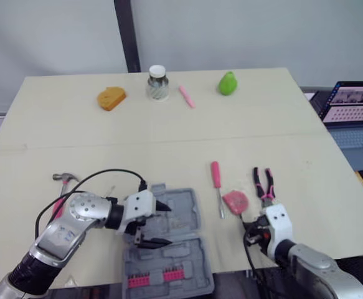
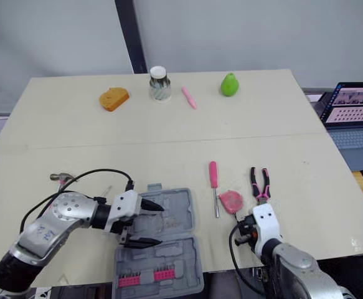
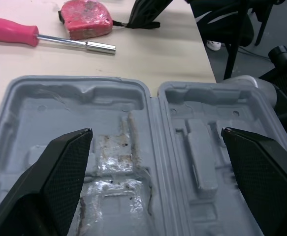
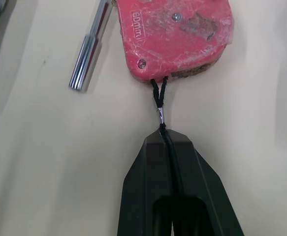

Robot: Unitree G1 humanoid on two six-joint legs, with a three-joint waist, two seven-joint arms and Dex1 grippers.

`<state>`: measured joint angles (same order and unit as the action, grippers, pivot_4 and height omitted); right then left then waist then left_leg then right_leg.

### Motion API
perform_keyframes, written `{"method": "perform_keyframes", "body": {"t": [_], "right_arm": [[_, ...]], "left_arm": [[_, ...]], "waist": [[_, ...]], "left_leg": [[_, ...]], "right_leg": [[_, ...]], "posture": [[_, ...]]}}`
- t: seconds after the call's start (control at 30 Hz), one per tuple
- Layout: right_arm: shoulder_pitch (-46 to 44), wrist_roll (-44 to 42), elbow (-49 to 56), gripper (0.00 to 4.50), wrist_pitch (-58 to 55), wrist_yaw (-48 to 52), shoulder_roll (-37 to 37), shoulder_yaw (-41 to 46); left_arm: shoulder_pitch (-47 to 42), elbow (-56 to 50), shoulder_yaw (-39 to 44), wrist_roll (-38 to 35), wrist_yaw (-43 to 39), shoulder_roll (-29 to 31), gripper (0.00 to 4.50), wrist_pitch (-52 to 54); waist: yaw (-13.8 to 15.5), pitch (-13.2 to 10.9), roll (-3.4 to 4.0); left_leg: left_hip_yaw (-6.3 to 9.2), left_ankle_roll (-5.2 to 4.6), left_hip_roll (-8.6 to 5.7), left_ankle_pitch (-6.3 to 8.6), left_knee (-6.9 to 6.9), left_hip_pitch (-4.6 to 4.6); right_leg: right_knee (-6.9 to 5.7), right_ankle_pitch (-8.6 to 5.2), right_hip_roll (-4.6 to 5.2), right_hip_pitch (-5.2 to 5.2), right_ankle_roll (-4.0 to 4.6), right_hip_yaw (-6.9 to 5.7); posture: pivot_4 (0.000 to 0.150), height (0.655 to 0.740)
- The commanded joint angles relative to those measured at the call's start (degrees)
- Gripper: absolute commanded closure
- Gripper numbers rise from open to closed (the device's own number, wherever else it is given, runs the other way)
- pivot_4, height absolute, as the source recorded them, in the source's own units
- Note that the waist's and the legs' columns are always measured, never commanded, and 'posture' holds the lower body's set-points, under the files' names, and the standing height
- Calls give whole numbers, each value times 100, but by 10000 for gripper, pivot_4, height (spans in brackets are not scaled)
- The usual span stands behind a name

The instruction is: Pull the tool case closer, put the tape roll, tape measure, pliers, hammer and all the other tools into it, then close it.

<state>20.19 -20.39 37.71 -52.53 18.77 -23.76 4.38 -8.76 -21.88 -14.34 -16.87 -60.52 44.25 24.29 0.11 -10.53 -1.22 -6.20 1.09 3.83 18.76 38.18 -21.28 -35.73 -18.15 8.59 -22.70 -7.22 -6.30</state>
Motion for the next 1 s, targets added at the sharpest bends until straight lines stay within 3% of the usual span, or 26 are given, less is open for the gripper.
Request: {"method": "perform_keyframes", "body": {"t": [0.03,0.37,1.0], "right_arm": [[369,-121,293,44691,-115,-25,66,-42],[1022,-146,664,44691,-81,-88,167,-207],[1439,-105,259,44691,554,225,-78,-304]], "left_arm": [[127,-288,69,-72,-135,125,0,-68],[172,-313,115,-108,-335,257,0,-94],[193,-370,77,-70,-326,215,0,-26]], "waist": [[-8,0,0],[-6,1,-1],[2,1,-2]], "left_leg": [[-1,0,0,0,0,0],[2,-1,1,1,1,1],[2,-26,0,15,1,2]], "right_leg": [[1,0,0,0,0,0],[-2,-3,0,0,6,1],[-3,-5,0,0,8,0]], "posture": [[1500,7400],[1500,7400],[1500,7400]]}}
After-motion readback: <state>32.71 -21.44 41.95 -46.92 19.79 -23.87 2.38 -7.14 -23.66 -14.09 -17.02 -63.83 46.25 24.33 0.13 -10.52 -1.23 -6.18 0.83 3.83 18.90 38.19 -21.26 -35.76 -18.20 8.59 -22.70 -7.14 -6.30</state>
